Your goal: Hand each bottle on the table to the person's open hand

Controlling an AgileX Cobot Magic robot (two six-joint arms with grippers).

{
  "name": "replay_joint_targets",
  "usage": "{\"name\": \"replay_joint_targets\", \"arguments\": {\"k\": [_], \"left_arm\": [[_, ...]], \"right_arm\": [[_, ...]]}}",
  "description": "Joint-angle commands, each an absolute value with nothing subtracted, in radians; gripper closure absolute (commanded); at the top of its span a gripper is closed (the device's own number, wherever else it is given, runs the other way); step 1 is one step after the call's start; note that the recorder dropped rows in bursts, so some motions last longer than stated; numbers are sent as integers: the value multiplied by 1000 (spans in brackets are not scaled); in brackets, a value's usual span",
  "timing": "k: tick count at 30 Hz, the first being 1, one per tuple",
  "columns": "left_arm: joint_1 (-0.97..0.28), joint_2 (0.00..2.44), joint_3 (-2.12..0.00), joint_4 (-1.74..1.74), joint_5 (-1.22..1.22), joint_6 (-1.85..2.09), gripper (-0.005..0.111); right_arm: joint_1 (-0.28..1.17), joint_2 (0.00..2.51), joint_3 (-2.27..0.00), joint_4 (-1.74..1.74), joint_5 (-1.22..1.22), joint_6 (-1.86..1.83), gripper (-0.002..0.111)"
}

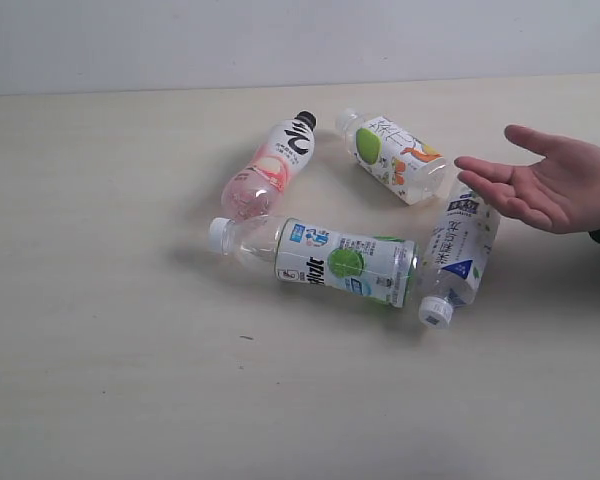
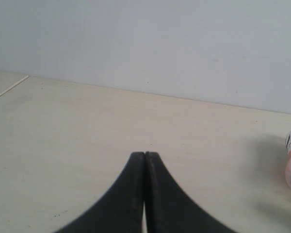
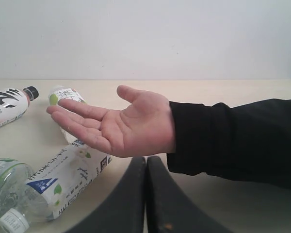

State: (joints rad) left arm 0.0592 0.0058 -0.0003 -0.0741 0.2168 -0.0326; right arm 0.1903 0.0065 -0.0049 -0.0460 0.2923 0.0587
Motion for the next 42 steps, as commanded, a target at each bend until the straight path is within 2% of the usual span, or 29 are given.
{"name": "replay_joint_targets", "arguments": {"k": [1, 15, 24, 33, 38, 42], "left_arm": [[59, 0, 0, -82, 215, -26, 107], [59, 0, 0, -46, 192, 18, 107], [59, 0, 0, -446, -71, -407, 107], [59, 0, -45, -340, -459, -453, 107], [59, 153, -245, -160, -361, -449, 107], [59, 435, -441, -52, -100, -385, 107]], "right_arm": [[186, 0, 0, -50, 284, 55, 108], [186, 0, 0, -50, 284, 55, 108], [186, 0, 0, -50, 284, 55, 108], [186, 0, 0, -50, 284, 55, 108], [186, 0, 0, -50, 284, 55, 108], [186, 0, 0, -50, 284, 55, 108]]}}
